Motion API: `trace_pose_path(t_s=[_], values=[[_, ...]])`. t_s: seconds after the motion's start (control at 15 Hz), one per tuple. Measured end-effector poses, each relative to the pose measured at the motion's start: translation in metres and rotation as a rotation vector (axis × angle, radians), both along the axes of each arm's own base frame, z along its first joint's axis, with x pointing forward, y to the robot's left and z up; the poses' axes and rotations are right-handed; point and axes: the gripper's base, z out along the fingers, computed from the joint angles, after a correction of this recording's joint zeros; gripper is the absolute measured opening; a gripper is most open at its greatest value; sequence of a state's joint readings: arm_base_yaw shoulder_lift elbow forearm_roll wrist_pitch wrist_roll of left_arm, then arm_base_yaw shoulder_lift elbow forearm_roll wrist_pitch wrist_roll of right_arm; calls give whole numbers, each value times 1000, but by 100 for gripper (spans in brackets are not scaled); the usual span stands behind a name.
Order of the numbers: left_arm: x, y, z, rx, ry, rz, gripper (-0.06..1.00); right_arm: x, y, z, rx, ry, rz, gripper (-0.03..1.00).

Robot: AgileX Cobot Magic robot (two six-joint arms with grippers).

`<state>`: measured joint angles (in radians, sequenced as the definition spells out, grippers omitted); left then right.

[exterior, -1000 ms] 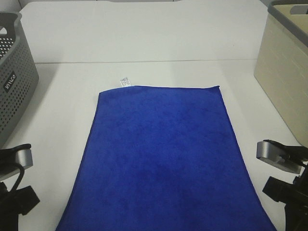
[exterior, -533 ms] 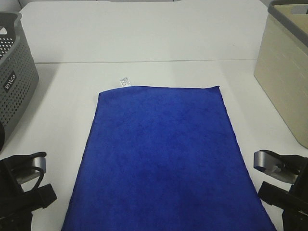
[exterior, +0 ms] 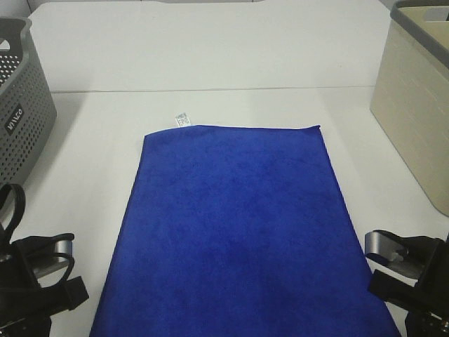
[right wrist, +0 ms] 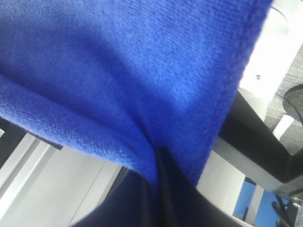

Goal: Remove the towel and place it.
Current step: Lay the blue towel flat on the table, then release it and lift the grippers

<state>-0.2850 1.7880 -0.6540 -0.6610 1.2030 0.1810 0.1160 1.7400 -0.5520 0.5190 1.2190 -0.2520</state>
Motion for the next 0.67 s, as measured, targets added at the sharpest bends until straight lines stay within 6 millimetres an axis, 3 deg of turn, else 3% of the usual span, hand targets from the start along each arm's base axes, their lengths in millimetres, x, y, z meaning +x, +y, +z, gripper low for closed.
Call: trace_pose_path(t_s=[0.13,0.47,0.67], values=[[0,1,-1,5,-1,-9,0,0,0,0,-5,2,-3,3],[-4,16,-6,93,-14,-162,18,-4,-15,-4,-99,-8,134,16],[-4,16,-6,93,-12,-163,31,-3,-15,-4,-99,-14,124,37]])
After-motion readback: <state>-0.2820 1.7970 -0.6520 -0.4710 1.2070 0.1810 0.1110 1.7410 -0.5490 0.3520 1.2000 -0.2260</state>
